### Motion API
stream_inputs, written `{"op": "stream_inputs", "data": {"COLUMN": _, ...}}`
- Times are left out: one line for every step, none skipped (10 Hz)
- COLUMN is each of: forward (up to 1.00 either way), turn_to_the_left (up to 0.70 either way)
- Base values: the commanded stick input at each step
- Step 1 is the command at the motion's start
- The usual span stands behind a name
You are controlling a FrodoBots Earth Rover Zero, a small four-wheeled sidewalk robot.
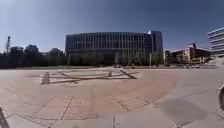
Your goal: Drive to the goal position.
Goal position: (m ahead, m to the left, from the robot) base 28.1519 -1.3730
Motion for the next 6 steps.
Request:
{"op": "stream_inputs", "data": {"forward": 0.70, "turn_to_the_left": 0.00}}
{"op": "stream_inputs", "data": {"forward": 0.70, "turn_to_the_left": 0.00}}
{"op": "stream_inputs", "data": {"forward": 0.70, "turn_to_the_left": 0.00}}
{"op": "stream_inputs", "data": {"forward": 0.70, "turn_to_the_left": 0.00}}
{"op": "stream_inputs", "data": {"forward": 0.70, "turn_to_the_left": 0.00}}
{"op": "stream_inputs", "data": {"forward": 0.70, "turn_to_the_left": 0.00}}
